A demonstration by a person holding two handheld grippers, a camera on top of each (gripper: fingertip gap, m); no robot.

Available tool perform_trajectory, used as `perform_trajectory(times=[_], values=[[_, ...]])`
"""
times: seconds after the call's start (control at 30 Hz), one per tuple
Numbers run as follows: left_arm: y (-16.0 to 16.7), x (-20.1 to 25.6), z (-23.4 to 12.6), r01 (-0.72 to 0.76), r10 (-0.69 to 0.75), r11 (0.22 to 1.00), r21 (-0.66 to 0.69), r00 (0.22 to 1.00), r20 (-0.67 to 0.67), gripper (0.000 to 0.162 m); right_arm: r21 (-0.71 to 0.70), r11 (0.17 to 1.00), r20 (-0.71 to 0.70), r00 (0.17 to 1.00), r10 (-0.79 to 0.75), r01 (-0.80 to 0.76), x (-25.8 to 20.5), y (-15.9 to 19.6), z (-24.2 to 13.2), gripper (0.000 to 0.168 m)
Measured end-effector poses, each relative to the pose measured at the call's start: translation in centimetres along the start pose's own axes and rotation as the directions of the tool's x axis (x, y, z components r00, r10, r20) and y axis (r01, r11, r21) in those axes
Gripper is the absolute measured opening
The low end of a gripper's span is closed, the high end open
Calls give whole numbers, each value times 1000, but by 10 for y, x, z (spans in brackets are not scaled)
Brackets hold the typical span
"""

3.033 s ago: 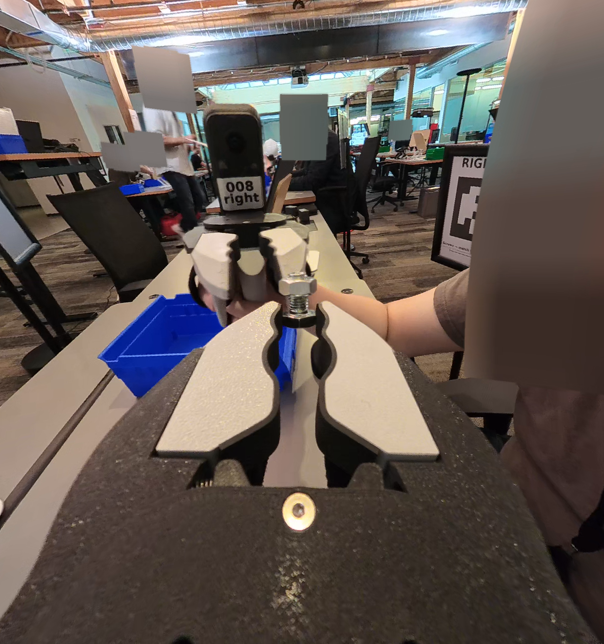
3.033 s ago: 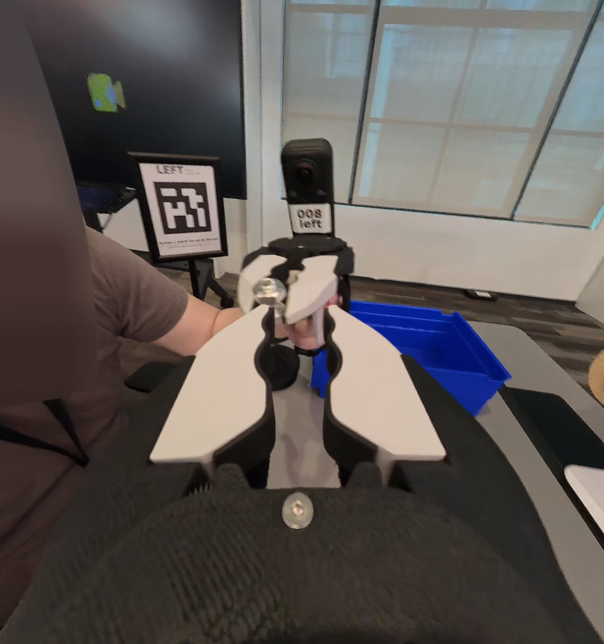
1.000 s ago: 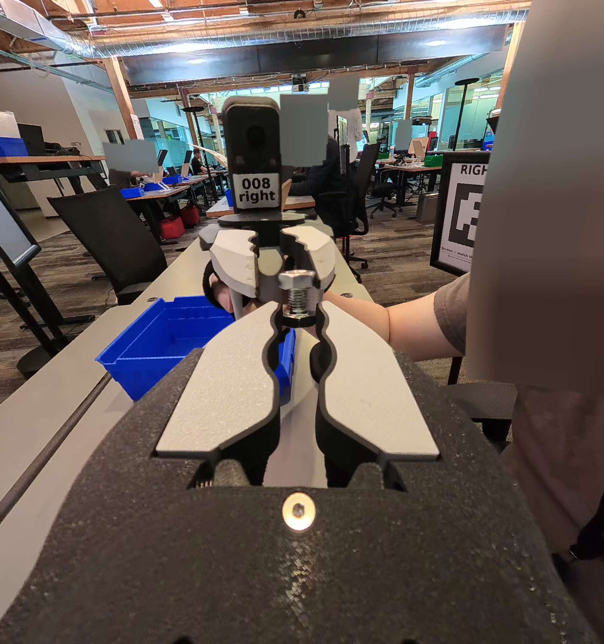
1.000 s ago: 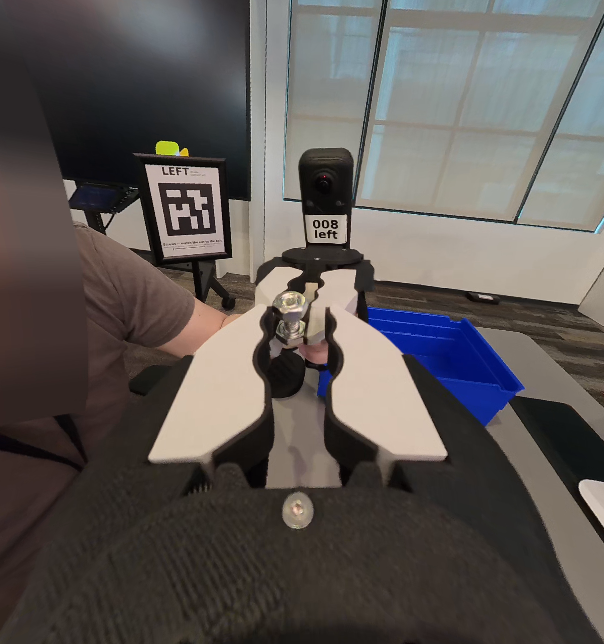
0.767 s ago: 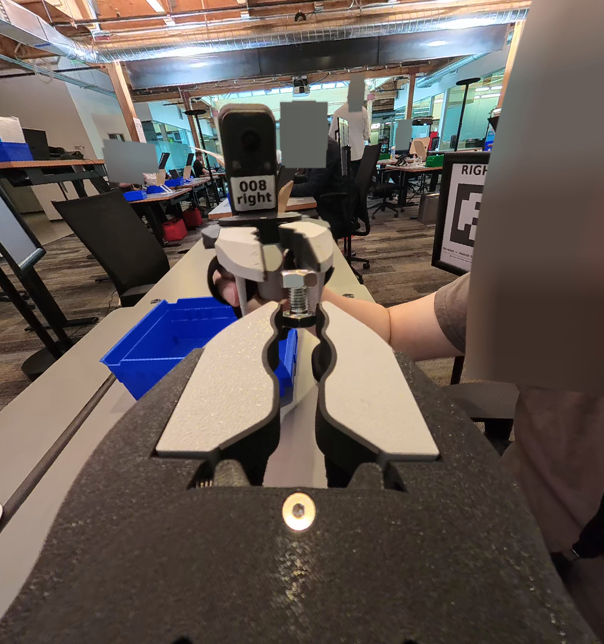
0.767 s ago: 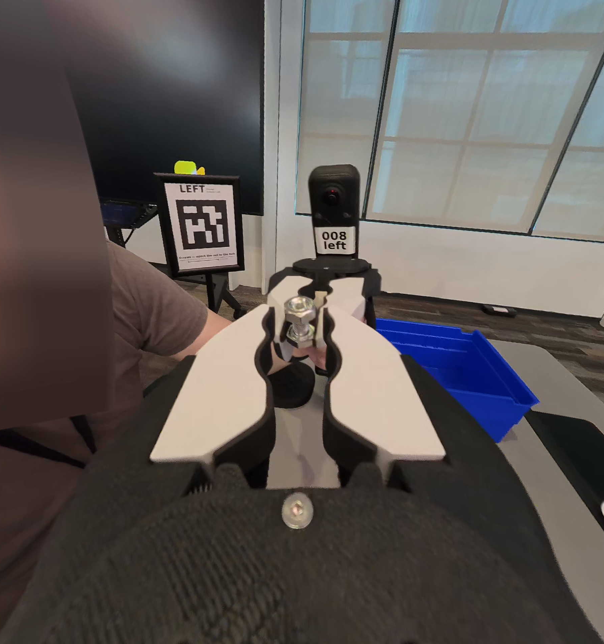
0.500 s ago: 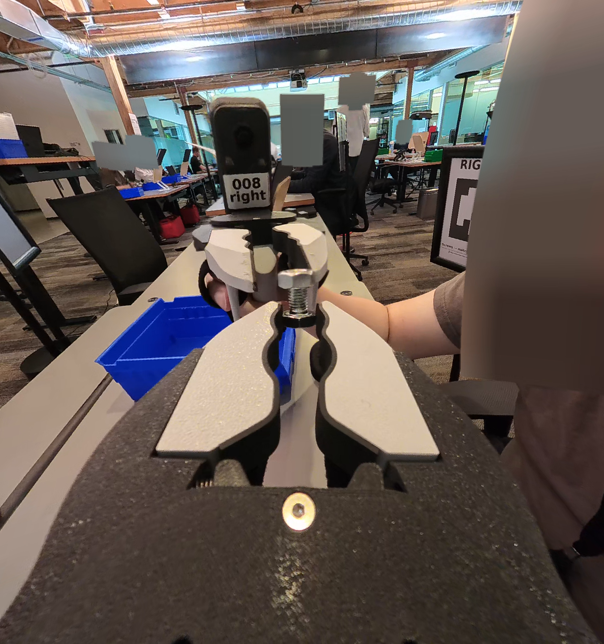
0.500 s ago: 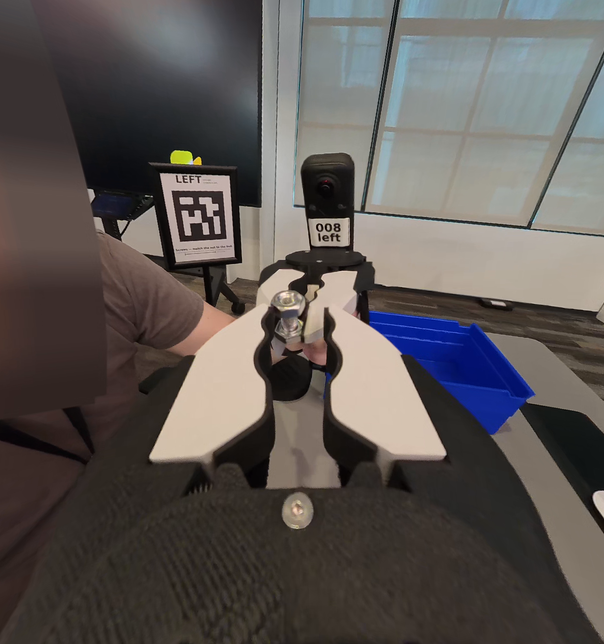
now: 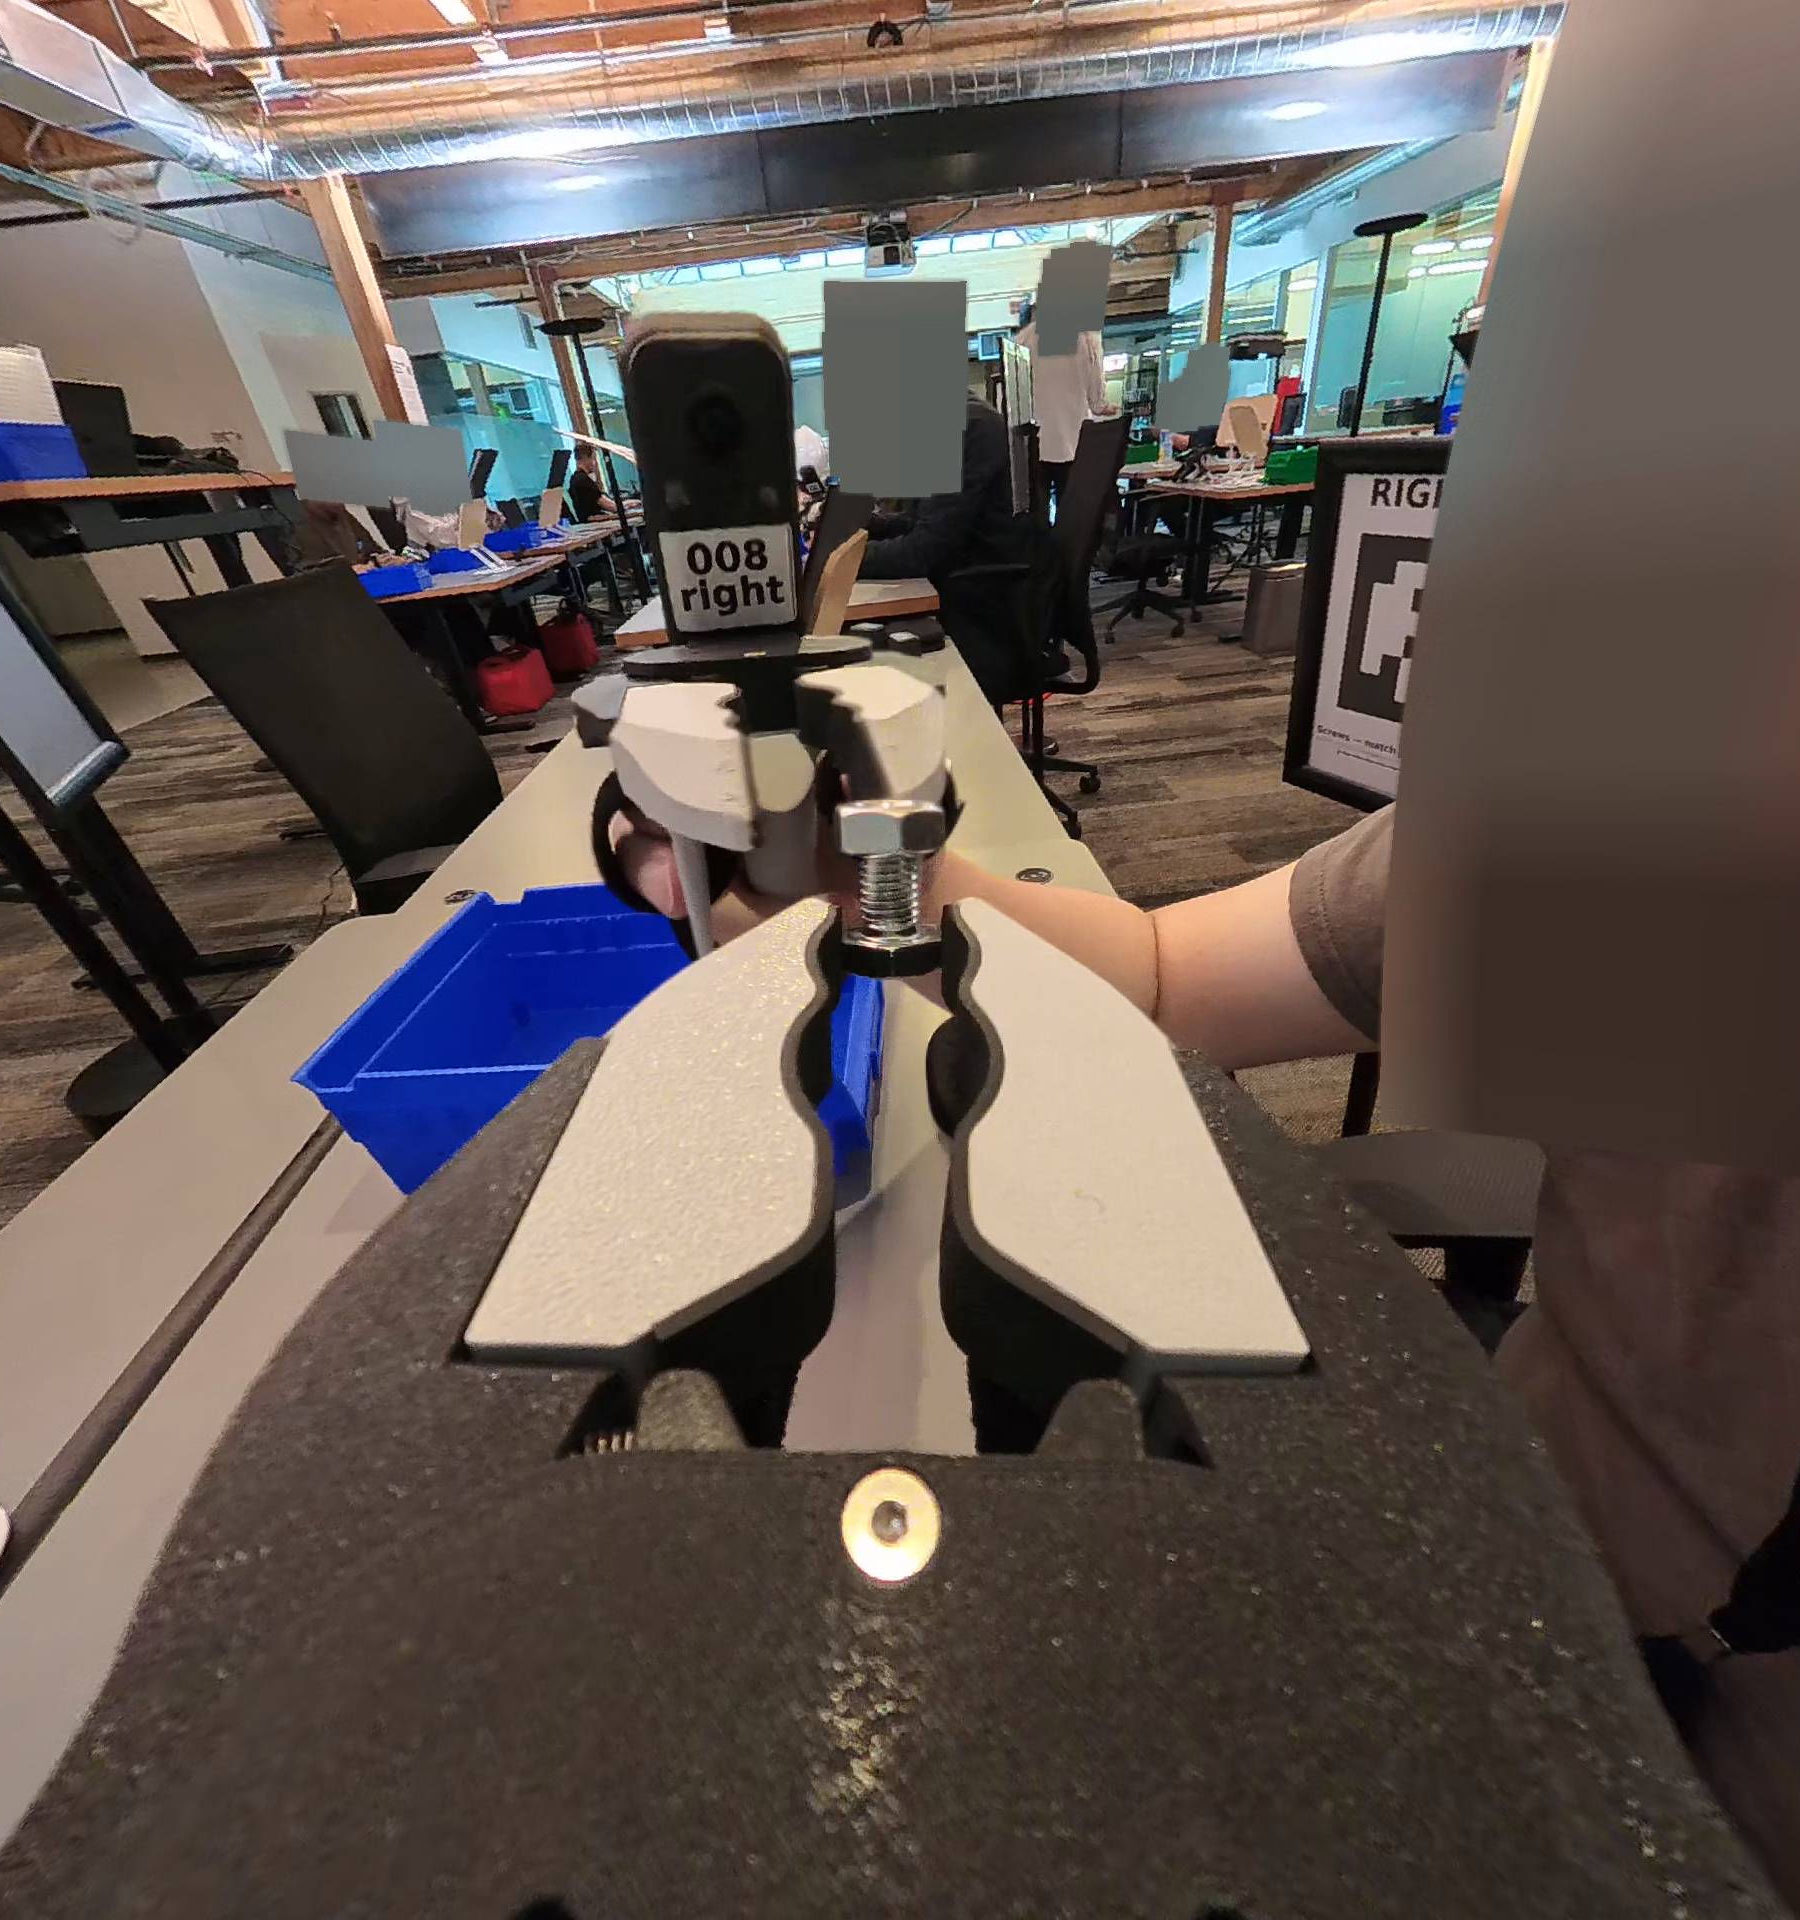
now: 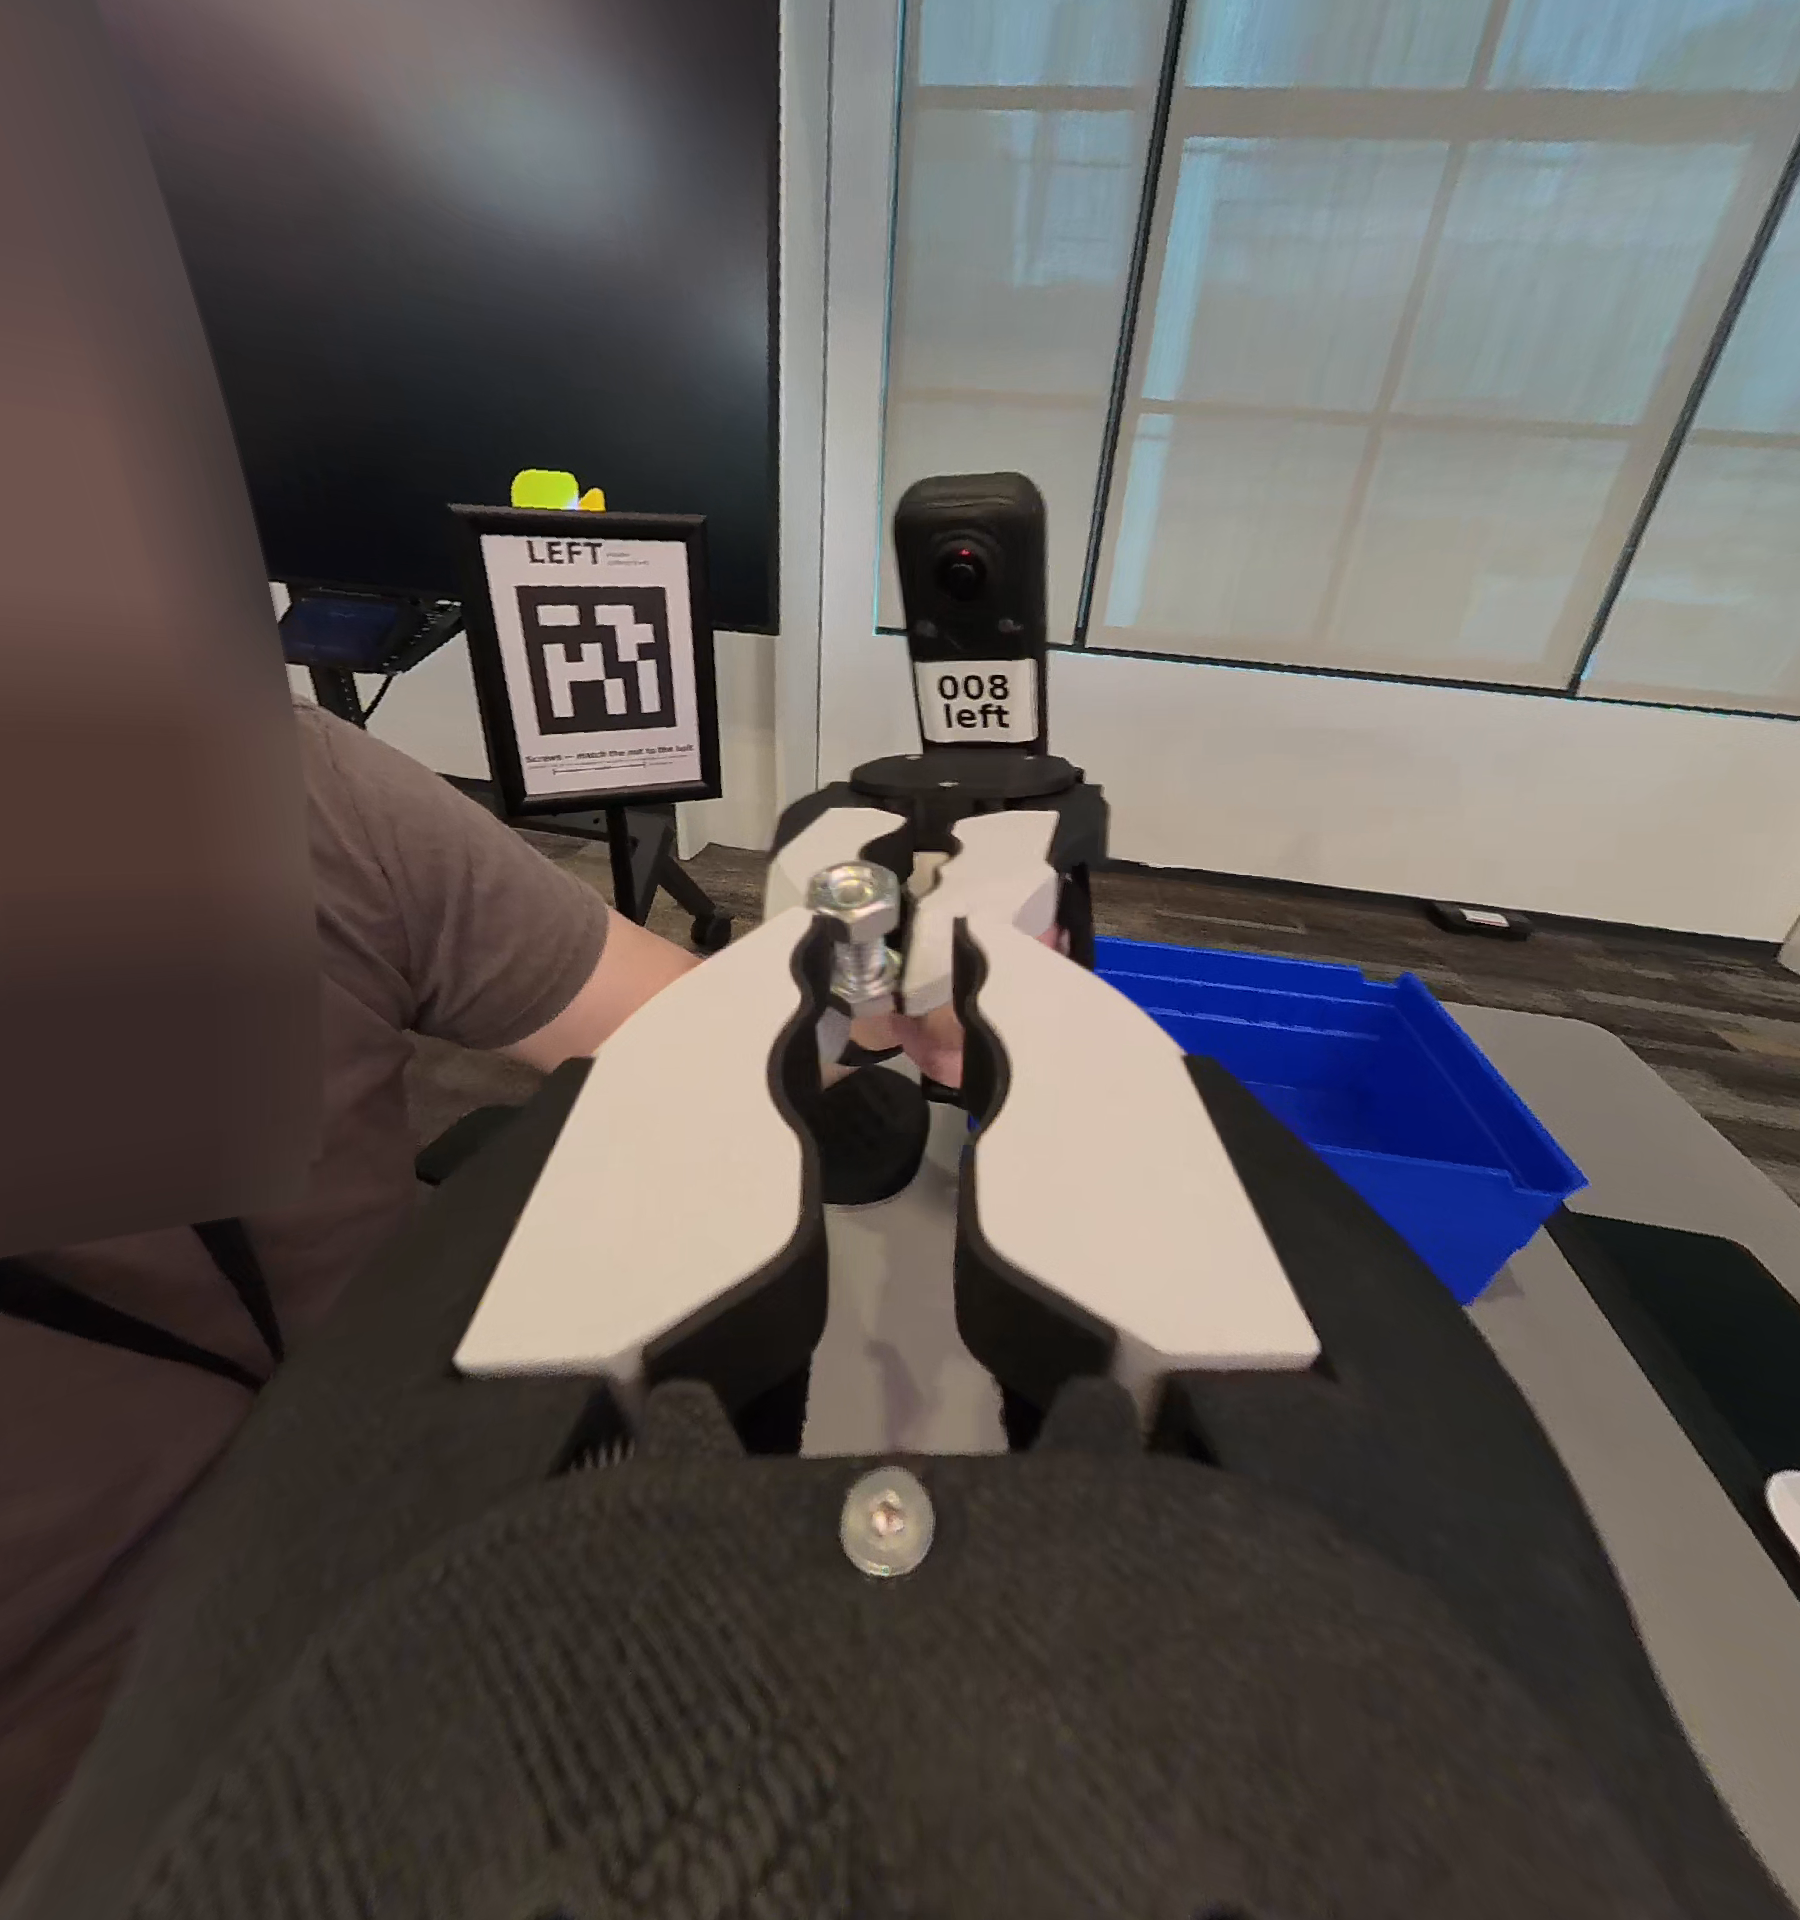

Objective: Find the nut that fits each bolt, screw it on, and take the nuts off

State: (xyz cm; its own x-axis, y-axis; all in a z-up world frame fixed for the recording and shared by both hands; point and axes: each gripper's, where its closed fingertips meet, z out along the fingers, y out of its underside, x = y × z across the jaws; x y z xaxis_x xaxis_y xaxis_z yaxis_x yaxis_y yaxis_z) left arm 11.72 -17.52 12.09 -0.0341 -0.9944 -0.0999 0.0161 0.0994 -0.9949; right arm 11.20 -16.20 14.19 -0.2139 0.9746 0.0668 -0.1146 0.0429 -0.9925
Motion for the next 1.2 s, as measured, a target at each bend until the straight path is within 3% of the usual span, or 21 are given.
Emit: perform_trajectory(times=[0.8, 1.03, 1.2], values=[[0, 1, 3, 15, -15, 1000, 9, 1000, -3, 18, -20, 999, 10, 1000, -26, 26, -5, 4, 7, 28], [-4, -8, 4, 20, -24, 997, 78, 998, 50, 18, -9, 1000, -1, 1000, -25, 25, -3, -2, -1, 27], [-4, -21, 6, 100, -118, 980, 174, 988, 98, 18, 12, 1000, -88, 996, 2, -1, 8, -10, -4, 30]])
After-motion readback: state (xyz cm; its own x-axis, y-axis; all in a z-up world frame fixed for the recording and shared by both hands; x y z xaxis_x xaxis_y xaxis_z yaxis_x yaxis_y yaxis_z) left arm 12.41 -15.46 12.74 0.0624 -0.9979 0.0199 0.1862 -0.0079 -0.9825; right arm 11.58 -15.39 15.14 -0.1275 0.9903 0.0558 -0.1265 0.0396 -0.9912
